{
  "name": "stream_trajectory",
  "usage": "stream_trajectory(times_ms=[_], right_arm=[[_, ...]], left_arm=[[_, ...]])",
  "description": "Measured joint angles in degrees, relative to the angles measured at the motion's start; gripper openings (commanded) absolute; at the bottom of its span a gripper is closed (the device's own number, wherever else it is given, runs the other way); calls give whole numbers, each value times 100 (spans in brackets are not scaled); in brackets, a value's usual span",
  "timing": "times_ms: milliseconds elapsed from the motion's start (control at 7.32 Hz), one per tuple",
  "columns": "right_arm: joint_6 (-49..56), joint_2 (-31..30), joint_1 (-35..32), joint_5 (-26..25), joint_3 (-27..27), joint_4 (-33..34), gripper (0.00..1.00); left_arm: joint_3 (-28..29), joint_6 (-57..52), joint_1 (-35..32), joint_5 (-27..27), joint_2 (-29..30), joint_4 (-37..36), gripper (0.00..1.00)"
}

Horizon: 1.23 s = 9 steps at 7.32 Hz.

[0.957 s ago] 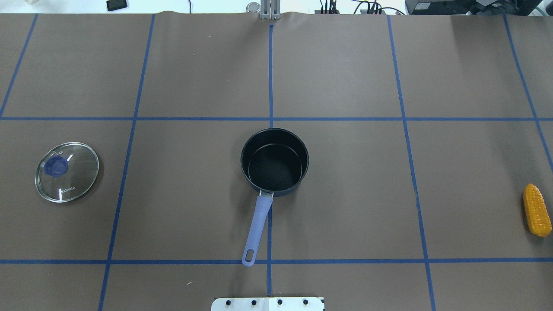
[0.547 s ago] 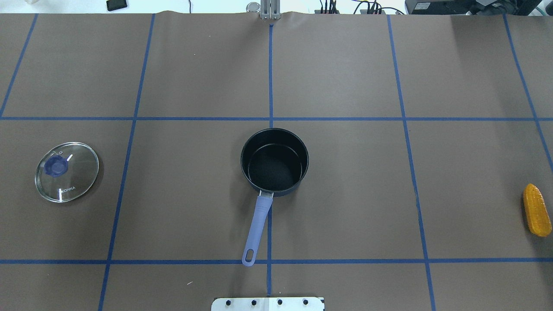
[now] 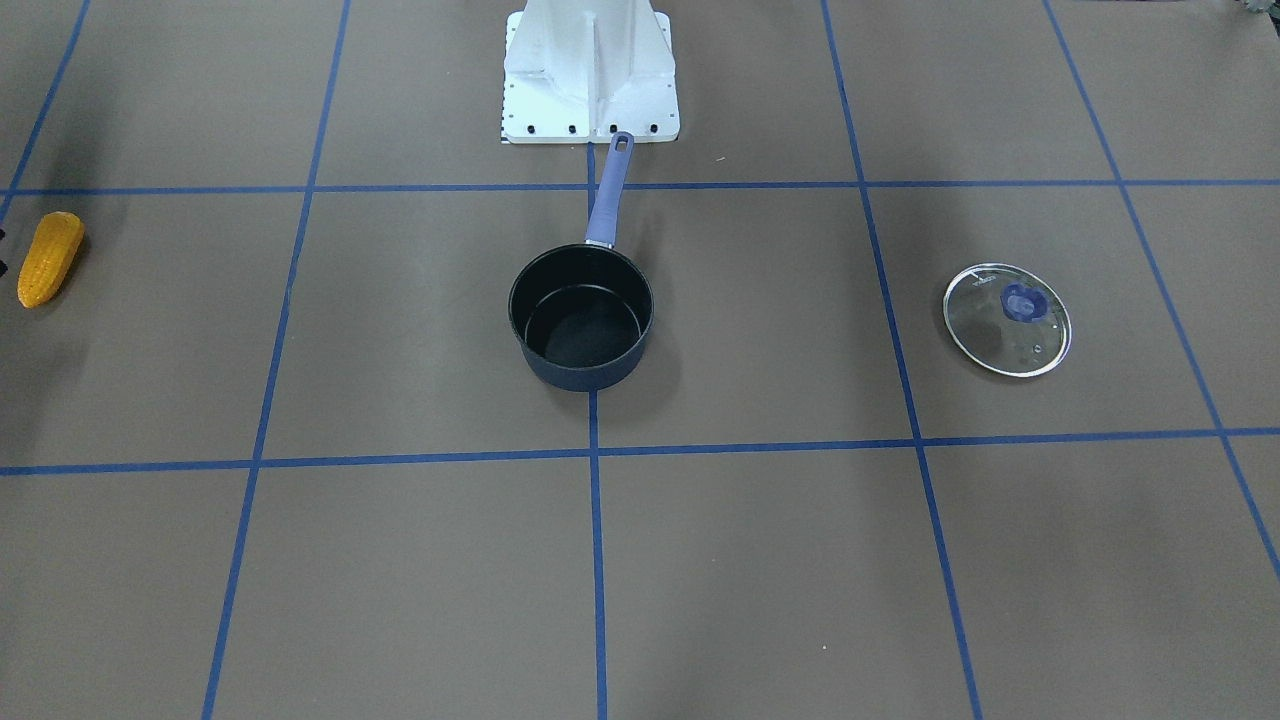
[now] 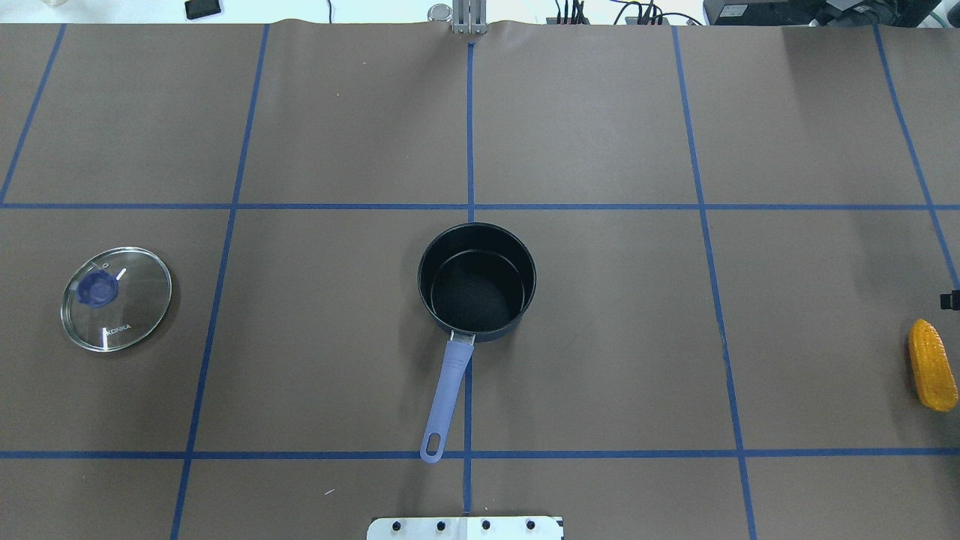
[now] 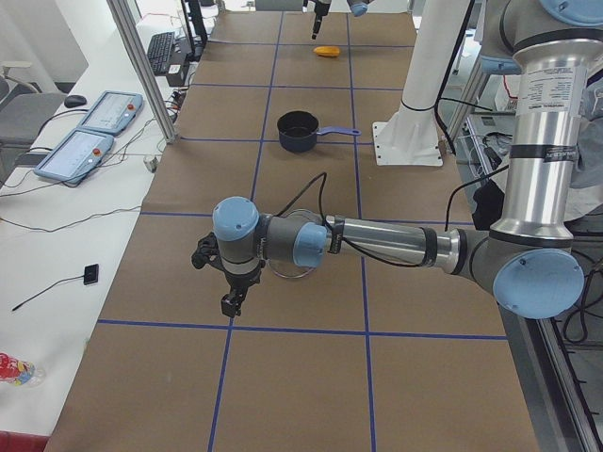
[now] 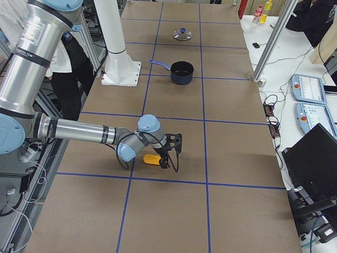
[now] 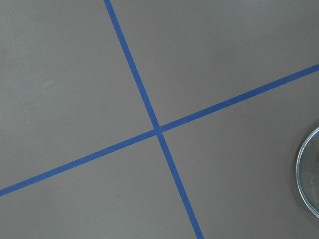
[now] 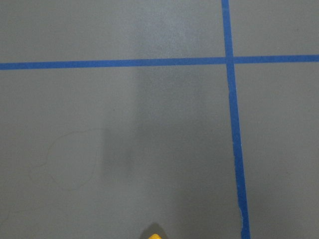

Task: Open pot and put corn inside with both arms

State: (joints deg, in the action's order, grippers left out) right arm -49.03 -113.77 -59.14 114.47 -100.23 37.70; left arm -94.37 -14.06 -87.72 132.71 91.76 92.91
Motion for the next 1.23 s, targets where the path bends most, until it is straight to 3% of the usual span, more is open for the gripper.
stream_trajectory(times_ms=[547,683,820,957,1230], right_arm=[[-588,-409,1216,-665,40,-655,97],[-613,-432,1423,-724,44,-675,54],[-621,-442,1593,-785,54,-679,20],[-622,-448,1705,-839,71,-678,0],[-598,-451,1774,-878,101,-677,0]], left_arm=[[-17,0,3,0,0,13,98],[-18,0,4,0,0,15,98],[-18,0,5,0,0,16,98],[-15,0,5,0,0,16,98],[-12,0,6,2,0,16,98]])
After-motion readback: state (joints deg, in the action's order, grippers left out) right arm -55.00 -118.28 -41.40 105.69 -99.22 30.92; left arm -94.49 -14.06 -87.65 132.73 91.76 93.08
